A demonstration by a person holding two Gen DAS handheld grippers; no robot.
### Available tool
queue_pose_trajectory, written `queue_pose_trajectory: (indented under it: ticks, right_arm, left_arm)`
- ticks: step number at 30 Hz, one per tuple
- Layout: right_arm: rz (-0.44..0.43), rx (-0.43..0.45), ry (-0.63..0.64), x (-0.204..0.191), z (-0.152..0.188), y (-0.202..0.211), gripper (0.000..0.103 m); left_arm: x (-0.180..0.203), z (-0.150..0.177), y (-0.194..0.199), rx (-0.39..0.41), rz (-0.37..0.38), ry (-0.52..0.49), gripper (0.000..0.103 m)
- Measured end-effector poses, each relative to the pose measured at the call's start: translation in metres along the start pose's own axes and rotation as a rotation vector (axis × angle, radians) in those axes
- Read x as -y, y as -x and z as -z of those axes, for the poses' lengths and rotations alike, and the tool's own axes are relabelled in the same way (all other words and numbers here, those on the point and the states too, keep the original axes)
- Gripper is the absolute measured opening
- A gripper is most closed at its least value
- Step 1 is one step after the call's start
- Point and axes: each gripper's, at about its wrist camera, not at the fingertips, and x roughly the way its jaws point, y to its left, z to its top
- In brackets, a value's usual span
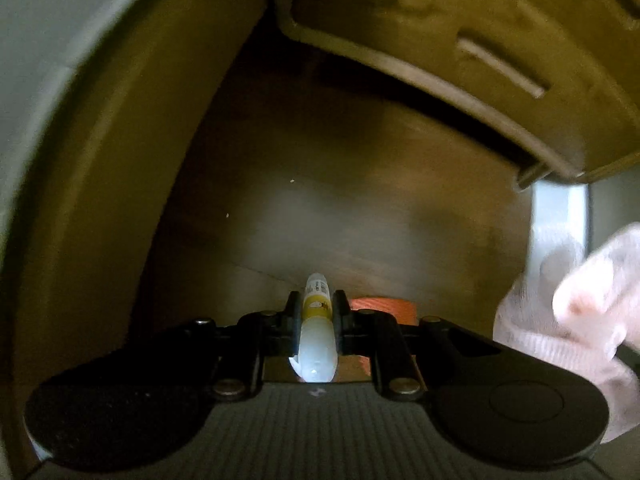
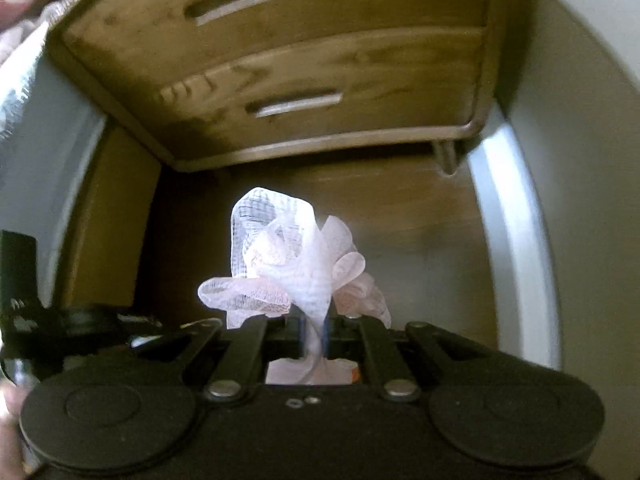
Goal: Collect trash
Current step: 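Lift and carry the glue stick and pink mesh up to the teal bin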
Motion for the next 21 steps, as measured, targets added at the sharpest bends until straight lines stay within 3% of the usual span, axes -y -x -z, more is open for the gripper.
queue_pose_trajectory:
  ticks: [4,9,16,21]
  right_arm:
    - [0.01,-0.001,-0.02,-0.006,-0.006,0.055,0.006]
    - [-0.009,0.042,-0.003,-0.03,-0.033,0.143,0.006]
    - [-0.064,0.188,0.062,-0.07,-0.102,0.277,0.006]
    - [-0.095,0.307,0.082,-0.093,-0.153,0.351,0.006]
  left_arm:
    - [-0.005,-0.002,0.072,0.017,0.057,0.036,0.014]
    - [0.006,-0.015,0.19,0.081,0.117,0.033,0.014]
    - [0.044,-0.051,0.348,0.26,0.202,0.015,0.015]
    - [0.071,-0.072,0.449,0.409,0.264,0.001,0.014]
